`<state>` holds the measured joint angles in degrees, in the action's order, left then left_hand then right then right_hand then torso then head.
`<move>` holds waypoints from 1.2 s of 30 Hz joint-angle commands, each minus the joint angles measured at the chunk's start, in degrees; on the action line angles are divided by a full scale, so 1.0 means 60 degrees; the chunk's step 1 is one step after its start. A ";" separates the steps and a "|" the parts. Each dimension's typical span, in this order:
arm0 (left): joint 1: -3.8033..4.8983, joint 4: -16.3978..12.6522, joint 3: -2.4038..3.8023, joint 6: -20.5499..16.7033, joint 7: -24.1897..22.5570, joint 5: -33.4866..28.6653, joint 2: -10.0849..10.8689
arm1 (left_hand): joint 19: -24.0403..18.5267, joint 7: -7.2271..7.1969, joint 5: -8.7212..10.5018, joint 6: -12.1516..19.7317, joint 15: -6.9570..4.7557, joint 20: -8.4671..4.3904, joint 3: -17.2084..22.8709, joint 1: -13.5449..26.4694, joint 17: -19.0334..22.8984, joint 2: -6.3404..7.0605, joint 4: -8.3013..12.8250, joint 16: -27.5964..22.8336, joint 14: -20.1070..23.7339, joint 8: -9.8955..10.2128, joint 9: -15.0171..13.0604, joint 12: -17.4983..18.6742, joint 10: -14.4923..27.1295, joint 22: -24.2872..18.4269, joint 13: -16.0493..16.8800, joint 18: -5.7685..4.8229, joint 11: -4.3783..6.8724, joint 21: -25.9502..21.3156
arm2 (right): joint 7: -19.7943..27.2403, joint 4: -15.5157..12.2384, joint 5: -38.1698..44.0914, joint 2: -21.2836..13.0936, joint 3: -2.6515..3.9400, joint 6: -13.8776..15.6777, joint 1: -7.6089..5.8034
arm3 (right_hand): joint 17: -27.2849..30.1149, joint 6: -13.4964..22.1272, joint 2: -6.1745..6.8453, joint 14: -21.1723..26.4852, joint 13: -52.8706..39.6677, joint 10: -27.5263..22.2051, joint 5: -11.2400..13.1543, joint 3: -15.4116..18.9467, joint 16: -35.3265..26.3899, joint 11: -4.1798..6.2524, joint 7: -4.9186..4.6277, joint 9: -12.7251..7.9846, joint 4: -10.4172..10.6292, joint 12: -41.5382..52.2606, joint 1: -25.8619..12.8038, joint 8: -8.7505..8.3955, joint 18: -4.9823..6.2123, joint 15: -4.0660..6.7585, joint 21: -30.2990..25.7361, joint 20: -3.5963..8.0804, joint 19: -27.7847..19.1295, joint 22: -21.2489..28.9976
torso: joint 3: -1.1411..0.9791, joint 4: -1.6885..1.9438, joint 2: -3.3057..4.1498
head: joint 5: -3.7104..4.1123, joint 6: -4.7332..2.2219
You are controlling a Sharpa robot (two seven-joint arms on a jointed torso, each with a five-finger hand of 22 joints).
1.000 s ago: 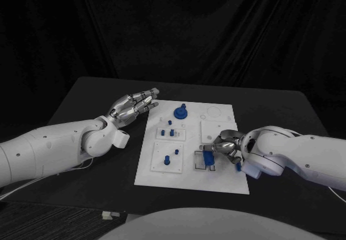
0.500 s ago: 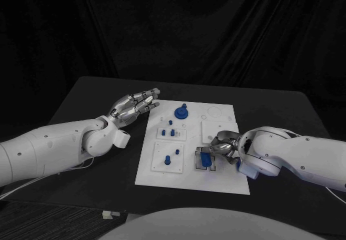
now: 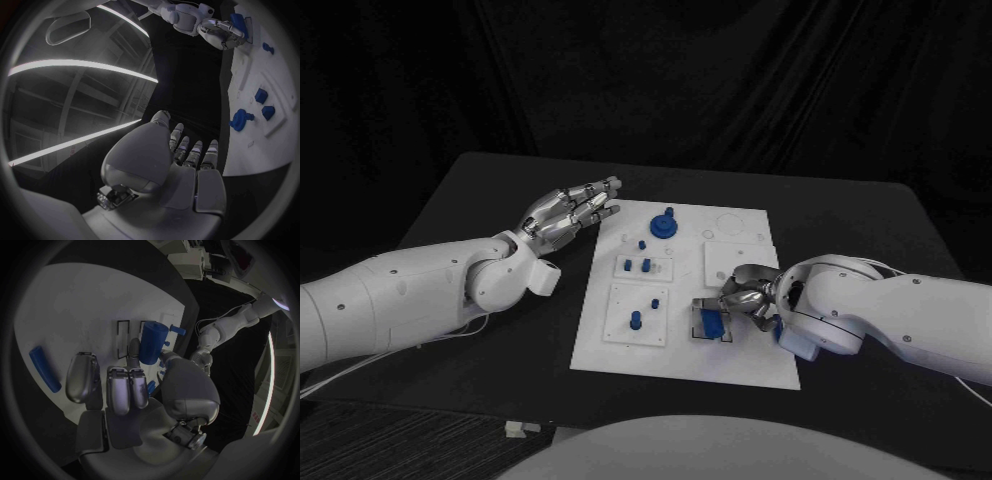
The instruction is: Assemble the parts on the task board
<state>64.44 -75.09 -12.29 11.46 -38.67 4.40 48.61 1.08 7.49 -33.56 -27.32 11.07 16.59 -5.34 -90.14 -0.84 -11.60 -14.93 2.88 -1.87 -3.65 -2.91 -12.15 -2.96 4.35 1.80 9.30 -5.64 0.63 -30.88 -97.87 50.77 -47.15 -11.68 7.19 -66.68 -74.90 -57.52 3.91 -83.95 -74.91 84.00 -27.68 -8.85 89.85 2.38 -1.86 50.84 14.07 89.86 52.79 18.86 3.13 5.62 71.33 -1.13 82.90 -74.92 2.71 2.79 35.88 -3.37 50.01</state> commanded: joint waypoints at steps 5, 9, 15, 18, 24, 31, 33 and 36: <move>-0.0020 0.0004 0.0009 0.0191 -0.0040 -0.0049 -0.0032 | 0.0044 0.0028 -0.0056 0.0007 0.0101 0.0041 0.0067 -0.0069 -0.0016 -0.0007 -0.0002 0.0059 -0.0012 -0.0047 0.0000 0.0022 0.0003 0.0012 0.0005 0.0031 -0.0088 0.0042 | -0.0376 -0.0041 0.0031 0.0023 -0.0039 -0.0385 0.0077 | -0.2516 -0.0025 -0.0166 -0.1008 -0.2515 0.1000 0.0342 0.0209 0.0025 -0.0065 -0.0017 -0.0095 0.0074 0.0024 -0.0048 -0.0066 0.0181 -0.0055 -0.0078 0.0003 -0.0029 -0.1542 | 0.0001 -0.0004 0.0001 | -0.0018 -0.0002; -0.0025 0.0012 0.0009 0.0205 -0.0021 -0.0049 -0.0034 | 0.0044 0.0028 -0.0056 0.0007 0.0101 0.0041 0.0067 -0.0069 -0.0016 -0.0007 -0.0002 0.0059 -0.0012 -0.0047 0.0000 0.0022 0.0003 0.0012 0.0005 0.0031 -0.0088 0.0042 | -0.0393 -0.0020 0.0031 0.0031 -0.0039 -0.0357 0.0078 | -0.2516 -0.0038 -0.0224 -0.1008 -0.2515 0.1000 0.0712 0.0359 0.0025 -0.0072 -0.0024 -0.0159 0.0166 0.0024 -0.0106 -0.0093 0.0182 -0.0059 -0.0101 0.0000 -0.0023 -0.1541 | 0.0003 -0.0005 0.0002 | -0.0019 -0.0002; -0.0032 0.0020 0.0009 0.0234 0.0007 -0.0049 -0.0041 | 0.0044 0.0028 -0.0056 0.0007 0.0101 0.0041 0.0067 -0.0069 -0.0016 -0.0007 -0.0002 0.0059 -0.0012 -0.0047 0.0000 0.0022 0.0003 0.0012 0.0005 0.0031 -0.0088 0.0042 | -0.0399 -0.0014 0.0031 0.0026 -0.0039 -0.0293 0.0079 | -0.2516 -0.0031 -0.0369 -0.1008 -0.2515 0.1000 0.1623 0.0707 0.0025 -0.0090 -0.0048 -0.0266 0.0383 0.0024 -0.0327 -0.0139 0.0186 -0.0076 -0.0147 -0.0011 -0.0015 -0.1541 | 0.0002 -0.0001 -0.0004 | -0.0024 -0.0002; -0.0036 0.0025 0.0009 0.0245 0.0021 -0.0049 -0.0043 | 0.0044 0.0028 -0.0056 0.0007 0.0101 0.0041 0.0067 -0.0069 -0.0016 -0.0007 -0.0002 0.0059 -0.0012 -0.0047 0.0000 0.0022 0.0003 0.0012 0.0005 0.0031 -0.0088 0.0042 | -0.0401 -0.0015 0.0031 0.0020 -0.0039 -0.0271 0.0080 | -0.2516 -0.0035 -0.0460 -0.1008 -0.2515 0.1000 0.1993 0.0904 0.0025 -0.0100 -0.0056 -0.0313 0.0403 0.0024 -0.0473 -0.0148 0.0186 -0.0083 -0.0159 -0.0020 -0.0005 -0.1545 | 0.0000 0.0003 0.0000 | -0.0017 -0.0002; -0.0045 0.0030 0.0009 0.0260 0.0039 -0.0049 -0.0048 | 0.0045 0.0036 -0.0054 -0.0007 0.0112 0.0041 0.0082 -0.0069 -0.0017 -0.0009 -0.0001 0.0063 -0.0014 -0.0051 -0.0002 0.0027 0.0006 0.0013 0.0004 0.0023 -0.0095 0.0043 | -0.0399 -0.0022 0.0031 0.0015 -0.0039 -0.0280 0.0081 | -0.2516 -0.0037 -0.0495 -0.1008 -0.2515 0.1000 0.2261 0.1097 0.0025 -0.0105 -0.0063 -0.0354 0.0403 0.0024 -0.0583 -0.0154 0.0187 -0.0088 -0.0177 -0.0025 0.0000 -0.1546 | 0.0002 0.0000 0.0001 | -0.0020 -0.0002; -0.0056 0.0036 0.0009 0.0277 0.0059 -0.0049 -0.0055 | 0.0045 0.0036 -0.0054 -0.0007 0.0112 0.0041 0.0082 -0.0069 -0.0017 -0.0009 -0.0001 0.0063 -0.0014 -0.0051 -0.0002 0.0027 0.0006 0.0013 0.0004 0.0023 -0.0095 0.0043 | -0.0385 -0.0018 0.0031 0.0026 -0.0039 -0.0345 0.0085 | -0.2516 -0.0041 -0.0435 -0.1008 -0.2515 0.1000 0.2741 0.1384 0.0025 -0.0111 -0.0070 -0.0409 0.0378 0.0024 -0.0579 -0.0157 0.0194 -0.0094 -0.0225 -0.0031 -0.0001 -0.1541 | 0.0002 -0.0004 0.0003 | -0.0047 -0.0002; -0.0058 0.0035 0.0009 0.0281 0.0063 -0.0049 -0.0055 | 0.0045 0.0036 -0.0054 -0.0007 0.0112 0.0041 0.0082 -0.0069 -0.0017 -0.0009 -0.0001 0.0063 -0.0014 -0.0051 -0.0002 0.0027 0.0006 0.0013 0.0004 0.0023 -0.0095 0.0043 | -0.0384 -0.0016 0.0031 0.0027 -0.0039 -0.0368 0.0086 | -0.2516 -0.0045 -0.0423 -0.1008 -0.2515 0.1000 0.2963 0.1507 0.0025 -0.0113 -0.0071 -0.0430 0.0387 0.0024 -0.0600 -0.0156 0.0198 -0.0095 -0.0248 -0.0033 -0.0002 -0.1537 | 0.0001 -0.0004 0.0002 | -0.0055 -0.0002; -0.0061 0.0035 0.0009 0.0286 0.0070 -0.0049 -0.0054 | 0.0045 0.0036 -0.0054 -0.0007 0.0112 0.0041 0.0082 -0.0069 -0.0017 -0.0009 -0.0001 0.0063 -0.0014 -0.0051 -0.0002 0.0027 0.0006 0.0013 0.0004 0.0023 -0.0095 0.0043 | -0.0388 -0.0013 0.0031 0.0029 -0.0039 -0.0408 0.0088 | -0.2516 -0.0041 -0.0394 -0.1008 -0.2515 0.1000 0.3260 0.1652 0.0025 -0.0114 -0.0074 -0.0456 0.0373 0.0024 -0.0570 -0.0158 0.0200 -0.0096 -0.0267 -0.0034 0.0001 -0.1536 | 0.0001 -0.0001 0.0002 | -0.0057 -0.0002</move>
<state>64.15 -74.80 -12.29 12.35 -37.85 4.40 48.39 1.08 7.49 -33.56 -27.33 11.27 16.59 -5.18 -90.14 -0.87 -11.60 -15.09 2.88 -2.07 -3.65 -2.91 -12.15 -2.75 4.35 1.80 9.30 -5.84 0.63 -31.71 -97.74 51.26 -47.09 -11.61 6.89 -66.67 -74.90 -57.82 1.28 -84.11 -74.90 83.99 -8.53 0.78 89.85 1.96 -1.96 48.13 16.24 89.86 49.36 18.12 4.04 5.47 70.03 -1.13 82.90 -74.91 2.71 2.78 35.89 -3.69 50.01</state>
